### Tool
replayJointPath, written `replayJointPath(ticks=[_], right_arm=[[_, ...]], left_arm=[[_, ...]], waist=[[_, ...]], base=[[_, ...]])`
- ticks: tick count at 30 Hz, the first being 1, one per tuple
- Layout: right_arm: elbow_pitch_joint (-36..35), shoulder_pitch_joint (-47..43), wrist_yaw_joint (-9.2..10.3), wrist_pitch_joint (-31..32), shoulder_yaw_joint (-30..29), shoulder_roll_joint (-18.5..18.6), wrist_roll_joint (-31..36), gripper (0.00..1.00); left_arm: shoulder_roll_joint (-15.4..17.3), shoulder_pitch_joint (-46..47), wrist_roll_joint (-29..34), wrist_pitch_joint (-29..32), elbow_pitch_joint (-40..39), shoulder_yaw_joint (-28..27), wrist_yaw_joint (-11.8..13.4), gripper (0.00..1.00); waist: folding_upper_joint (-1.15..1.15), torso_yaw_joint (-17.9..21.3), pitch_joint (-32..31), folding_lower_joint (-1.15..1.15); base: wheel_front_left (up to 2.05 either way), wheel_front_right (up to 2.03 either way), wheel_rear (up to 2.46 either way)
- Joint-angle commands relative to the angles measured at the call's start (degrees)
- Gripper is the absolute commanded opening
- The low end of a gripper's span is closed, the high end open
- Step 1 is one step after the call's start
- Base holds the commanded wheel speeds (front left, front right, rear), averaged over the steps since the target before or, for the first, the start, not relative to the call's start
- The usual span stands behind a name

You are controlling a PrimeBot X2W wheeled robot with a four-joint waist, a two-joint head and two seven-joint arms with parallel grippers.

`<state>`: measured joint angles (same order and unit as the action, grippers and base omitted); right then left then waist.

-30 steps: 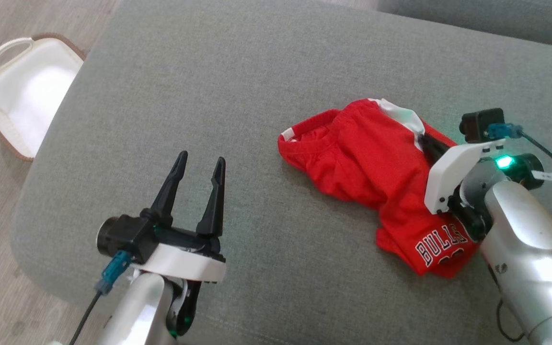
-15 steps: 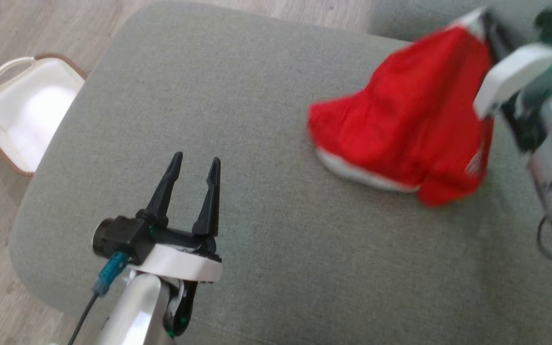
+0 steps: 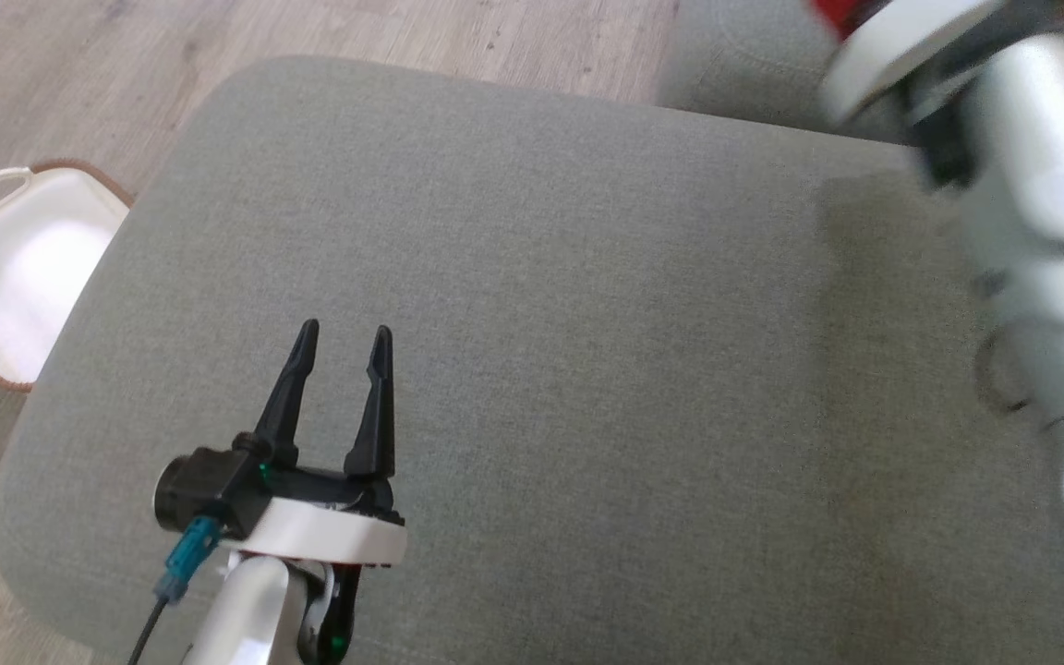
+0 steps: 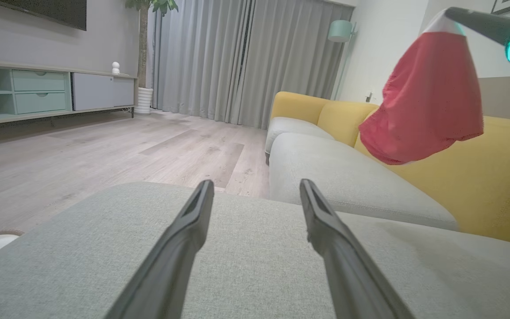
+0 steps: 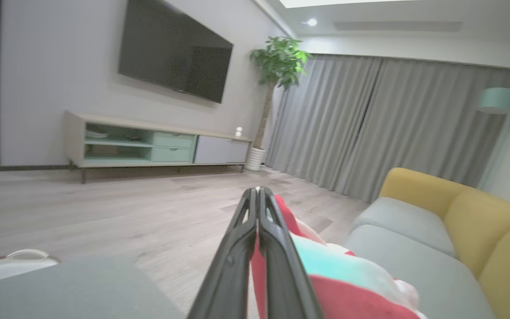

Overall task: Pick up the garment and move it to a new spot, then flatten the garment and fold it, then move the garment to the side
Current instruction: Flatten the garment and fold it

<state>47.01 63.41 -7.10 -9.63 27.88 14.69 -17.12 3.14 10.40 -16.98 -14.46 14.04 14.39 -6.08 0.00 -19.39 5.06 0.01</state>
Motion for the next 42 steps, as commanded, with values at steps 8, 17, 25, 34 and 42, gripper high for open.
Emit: replayJointPath(ticks=[8,17,25,34,42], right_arm=[[-6.31,-17.32,-0.39,2.03,13.75,-8.33,-3.79,0.00],[-8.23,-31.76,-0.39,3.86,20.98,-11.36,-6.12,1.00],[-10.29,-33.12,-0.39,0.35,8.24,-8.78,-4.51,1.00],[-20.01,-43.06,-0.39,-3.72,-12.80,-8.84,5.36,1.00],[-30.98,-55.32,-0.39,-4.50,-19.43,-11.76,8.34,1.00]], left_arm=[[-0.04,0.03,0.84,-0.53,-1.64,-2.12,-0.44,1.00],[0.32,-0.17,1.28,-0.53,-0.70,-2.49,-0.62,1.00],[0.44,-1.03,1.54,-0.53,-0.97,-2.84,-0.58,1.00],[0.24,-2.64,1.06,-0.53,-2.43,-4.46,-0.40,1.00],[0.02,-2.52,0.72,-0.53,-3.48,-6.60,-0.37,1.00]], waist=[[0.00,1.28,-1.33,-0.01],[0.00,4.15,-2.69,-0.01],[0.00,7.60,-3.71,-0.01],[0.00,12.73,-4.22,-0.01],[0.00,16.75,-2.55,-0.01]], base=[[0.00,0.00,0.00],[0.00,0.00,0.00],[0.00,0.00,0.00],[0.00,0.00,0.00],[0.00,0.00,0.00]])
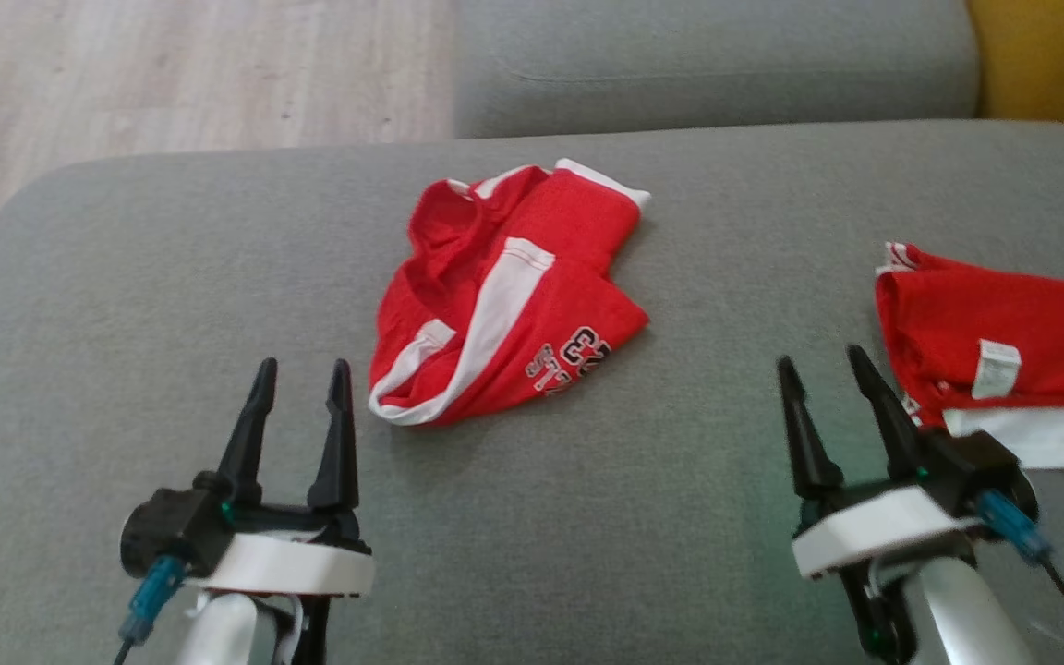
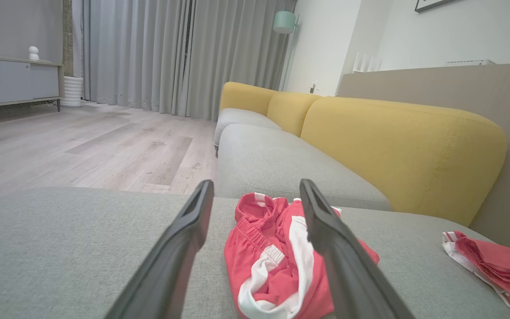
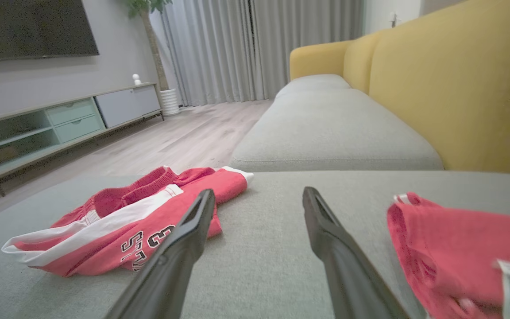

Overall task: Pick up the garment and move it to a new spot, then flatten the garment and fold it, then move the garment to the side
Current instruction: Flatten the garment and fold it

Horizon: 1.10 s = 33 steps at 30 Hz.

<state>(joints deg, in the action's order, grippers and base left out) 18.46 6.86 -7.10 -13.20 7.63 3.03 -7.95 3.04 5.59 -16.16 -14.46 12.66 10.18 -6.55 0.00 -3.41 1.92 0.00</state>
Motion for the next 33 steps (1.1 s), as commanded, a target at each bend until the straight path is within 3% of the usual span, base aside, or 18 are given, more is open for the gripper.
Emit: replayJointPath(ticks=[1,10,17,25,33], right_arm=[[-3.13,0.46,-0.39,-1.00,0.73,-0.11,-1.81,1.00],[-5.19,0.86,-0.39,-0.73,0.32,-0.14,-3.10,1.00],[-3.89,7.86,-0.39,5.06,1.33,-0.14,-0.48,1.00],[5.62,22.39,-0.39,15.54,5.72,-0.09,0.93,1.00],[16.80,32.68,-0.39,18.90,11.61,2.34,-2.05,1.00]], left_arm=[[0.10,2.35,-0.04,-0.53,-2.20,-2.65,0.08,1.00],[-0.02,2.72,0.31,-0.53,-2.28,-3.92,-0.33,1.00],[-0.09,4.59,0.92,-0.53,-1.88,-1.92,-0.61,1.00],[-0.14,8.22,-0.58,-0.54,-1.20,0.77,-0.78,1.00],[-0.15,10.48,-2.97,-0.54,-0.89,3.57,-0.57,1.00]], waist=[[0.00,1.10,0.73,0.00],[0.00,1.79,1.81,0.00],[0.00,-1.50,5.25,0.00],[0.00,-7.32,10.65,0.00],[0.00,-12.07,13.63,0.00]], base=[[0.00,0.00,0.00],[0.00,0.00,0.00],[0.00,0.00,0.00],[0.00,0.00,0.00],[0.00,0.00,0.00]])
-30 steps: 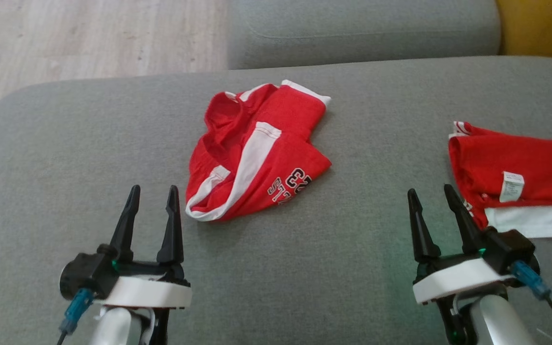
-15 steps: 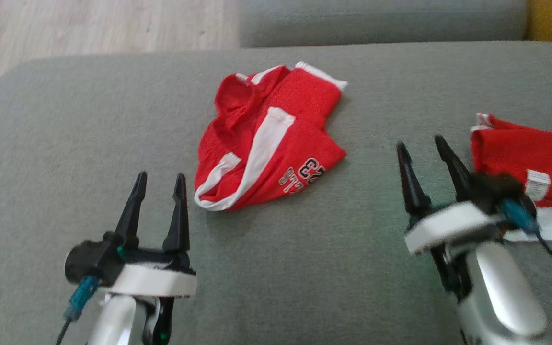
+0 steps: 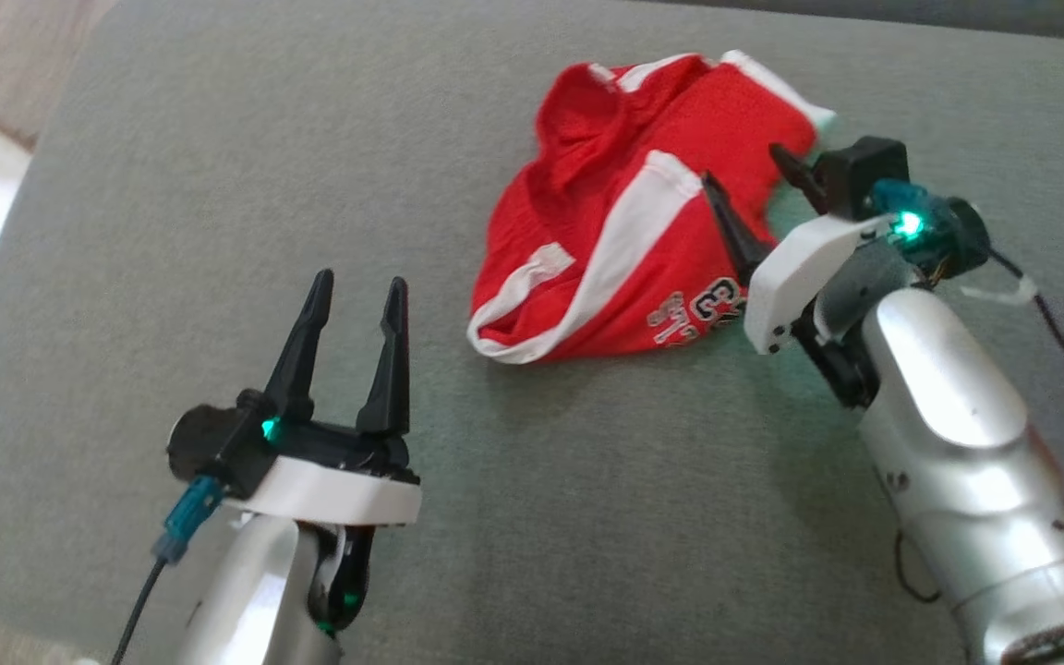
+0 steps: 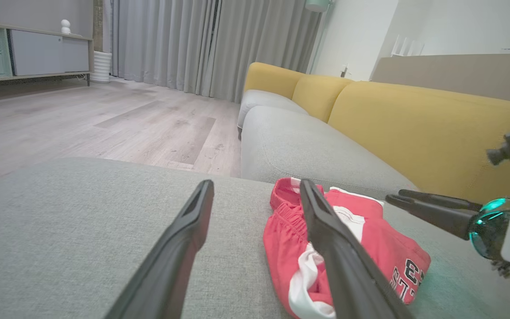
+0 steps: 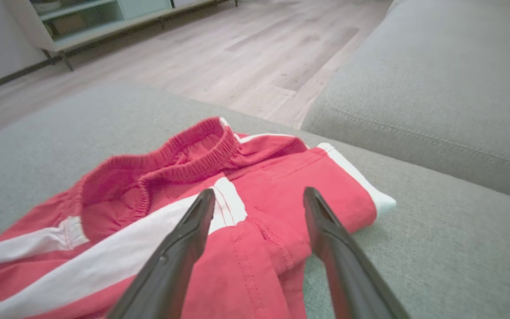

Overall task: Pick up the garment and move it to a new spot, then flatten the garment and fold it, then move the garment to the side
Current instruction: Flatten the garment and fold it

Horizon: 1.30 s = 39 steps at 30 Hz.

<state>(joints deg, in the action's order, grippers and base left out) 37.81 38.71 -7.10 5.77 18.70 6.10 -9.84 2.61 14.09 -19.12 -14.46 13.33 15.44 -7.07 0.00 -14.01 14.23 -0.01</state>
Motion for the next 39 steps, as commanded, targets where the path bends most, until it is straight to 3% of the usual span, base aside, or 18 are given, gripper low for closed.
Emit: replayJointPath(ticks=[1,14,15,16,17,28,33,39], right_arm=[[-0.97,1.96,-0.39,0.01,1.31,-0.33,-0.44,1.00],[14.95,10.77,-0.39,-2.23,11.19,1.49,-3.84,1.00],[15.68,11.14,-0.39,-2.42,11.78,1.43,-4.32,0.92],[16.32,11.52,-0.39,-2.68,12.30,1.33,-4.80,0.31],[16.85,11.87,-0.39,-2.99,12.85,1.22,-5.26,0.00],[18.84,13.05,-0.39,-9.83,15.72,1.37,-10.56,0.00],[16.50,9.66,-0.39,-16.47,11.48,2.12,-13.12,0.00],[12.10,1.15,-0.39,-19.11,6.22,2.97,-13.40,0.00]], left_arm=[[0.28,2.28,-0.23,-0.54,-1.54,-1.31,0.05,1.00],[0.27,3.28,-2.08,-0.54,-1.27,1.10,1.41,1.00],[0.27,3.26,-2.10,-0.54,-1.24,1.14,1.46,1.00],[0.27,3.24,-2.10,-0.54,-1.21,1.13,1.51,1.00],[0.27,3.24,-2.11,-0.54,-1.17,1.07,1.58,1.00],[0.27,2.77,-0.88,-0.54,-0.90,-1.11,1.63,1.00],[0.27,1.22,-0.05,-0.54,-1.21,-3.11,1.64,1.00],[0.27,-1.01,0.79,-0.54,-1.24,-5.00,1.51,1.00]], waist=[[0.00,-2.09,1.63,0.01],[0.00,-6.34,3.15,0.01],[0.00,-6.38,3.14,0.01],[0.00,-6.37,3.11,0.01],[0.00,-6.31,3.08,0.01],[0.00,-2.32,0.39,0.01],[0.00,1.38,-3.16,0.01],[0.00,5.33,-6.90,0.01]], base=[[0.00,0.00,0.00],[0.00,0.00,0.00],[0.00,0.00,0.00],[0.00,0.00,0.00],[0.00,0.00,0.00],[0.00,0.00,0.00],[0.00,0.00,0.00],[0.00,0.00,0.00]])
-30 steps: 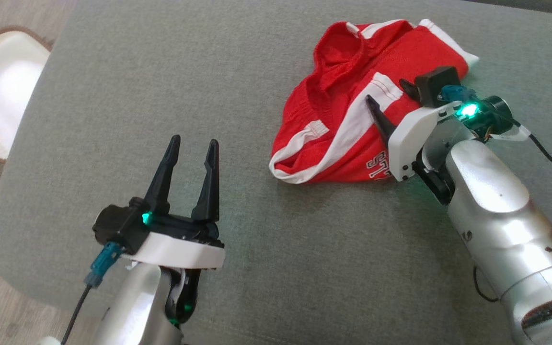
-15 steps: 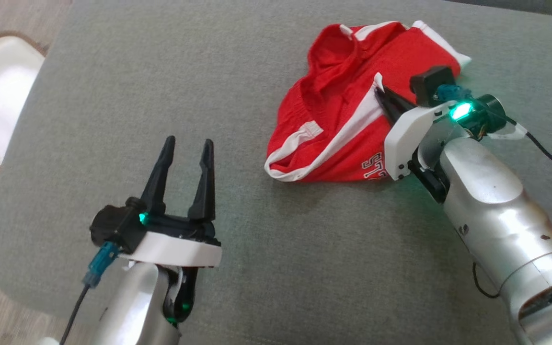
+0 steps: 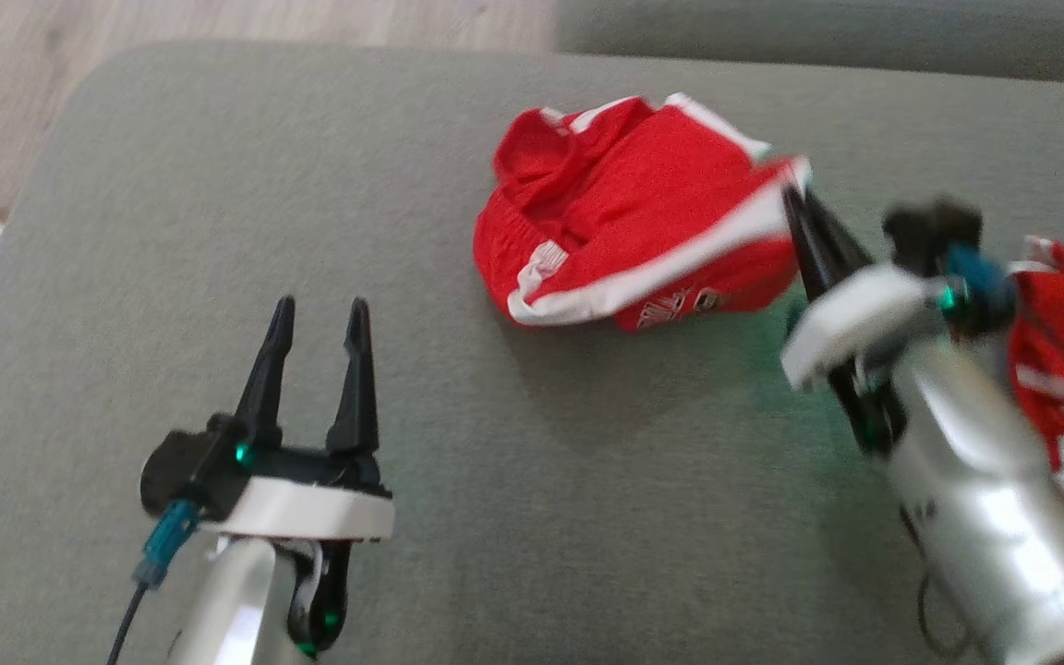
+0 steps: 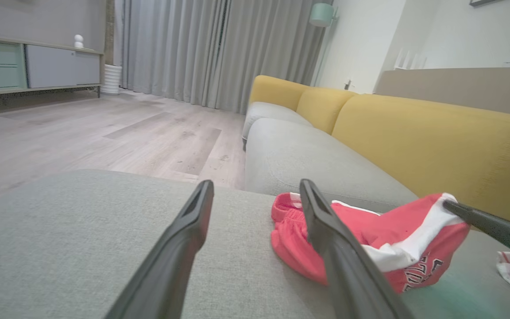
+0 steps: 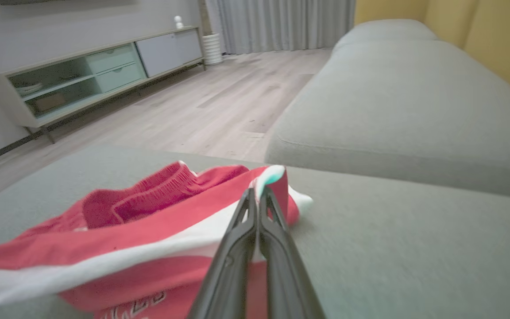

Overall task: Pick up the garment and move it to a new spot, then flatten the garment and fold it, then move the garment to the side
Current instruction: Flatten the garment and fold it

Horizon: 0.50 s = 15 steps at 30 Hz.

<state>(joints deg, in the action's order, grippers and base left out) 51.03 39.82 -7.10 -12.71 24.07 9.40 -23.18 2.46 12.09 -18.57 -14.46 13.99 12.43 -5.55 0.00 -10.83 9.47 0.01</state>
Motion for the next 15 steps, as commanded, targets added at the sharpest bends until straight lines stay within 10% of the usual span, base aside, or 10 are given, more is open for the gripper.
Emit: replayJointPath(ticks=[1,13,14,15], right_arm=[[-2.41,-2.24,-0.39,-0.88,-0.42,-0.32,0.01,0.00],[-20.91,-29.19,-0.39,4.97,-14.92,-4.38,8.24,0.00],[-22.10,-30.46,-0.39,5.58,-15.64,-4.82,8.80,0.25],[-23.32,-31.45,-0.39,5.87,-16.37,-5.21,9.18,1.00]], left_arm=[[0.42,0.52,0.32,-0.54,-1.96,-2.42,-0.02,1.00],[0.42,-2.43,1.42,-0.54,-3.25,-5.06,-0.37,1.00],[0.42,-2.36,1.56,-0.54,-3.21,-4.99,-0.43,1.00],[0.42,-2.25,1.68,-0.54,-3.16,-4.91,-0.49,1.00]], waist=[[0.00,2.94,-2.78,-0.01],[0.00,11.54,-5.80,-0.01],[0.00,11.82,-5.73,-0.01],[0.00,12.02,-5.66,-0.01]], base=[[0.00,0.00,0.00],[0.00,0.00,0.00],[0.00,0.00,0.00],[0.00,0.00,0.00]])
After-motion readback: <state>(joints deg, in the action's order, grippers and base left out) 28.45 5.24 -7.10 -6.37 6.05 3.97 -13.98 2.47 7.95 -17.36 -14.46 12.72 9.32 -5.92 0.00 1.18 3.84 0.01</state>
